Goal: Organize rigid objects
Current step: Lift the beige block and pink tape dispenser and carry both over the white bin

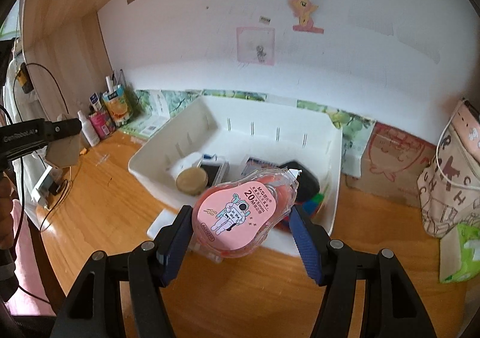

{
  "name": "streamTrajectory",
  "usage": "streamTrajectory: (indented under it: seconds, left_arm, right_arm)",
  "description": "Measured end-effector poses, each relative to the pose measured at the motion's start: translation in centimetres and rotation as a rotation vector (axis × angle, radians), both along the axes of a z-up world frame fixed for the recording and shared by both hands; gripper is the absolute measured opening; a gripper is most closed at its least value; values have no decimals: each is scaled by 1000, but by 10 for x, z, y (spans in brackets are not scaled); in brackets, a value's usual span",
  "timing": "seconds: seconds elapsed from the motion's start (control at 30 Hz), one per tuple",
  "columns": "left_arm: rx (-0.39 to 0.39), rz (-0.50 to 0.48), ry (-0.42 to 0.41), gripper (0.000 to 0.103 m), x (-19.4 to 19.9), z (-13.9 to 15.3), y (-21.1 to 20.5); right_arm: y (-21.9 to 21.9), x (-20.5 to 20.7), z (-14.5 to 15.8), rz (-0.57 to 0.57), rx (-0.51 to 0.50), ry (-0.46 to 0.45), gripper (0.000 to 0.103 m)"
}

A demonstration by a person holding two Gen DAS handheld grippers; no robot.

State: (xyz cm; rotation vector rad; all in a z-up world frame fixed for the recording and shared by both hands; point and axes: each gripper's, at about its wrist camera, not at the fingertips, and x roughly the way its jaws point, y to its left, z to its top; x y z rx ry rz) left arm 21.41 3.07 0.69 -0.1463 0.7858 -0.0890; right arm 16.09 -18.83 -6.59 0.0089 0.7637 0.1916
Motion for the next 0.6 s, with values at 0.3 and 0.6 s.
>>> streamTrajectory:
  seconds: [0.3,0.6]
  left_arm:
    - [-31,-35,-31,28,20,4,-25]
    - [-76,-70,3,28,45,-6,-54]
  right_arm:
    - [-22,33,13,-21,65,-45,65]
    - [-45,69,15,-64,112,-48,65]
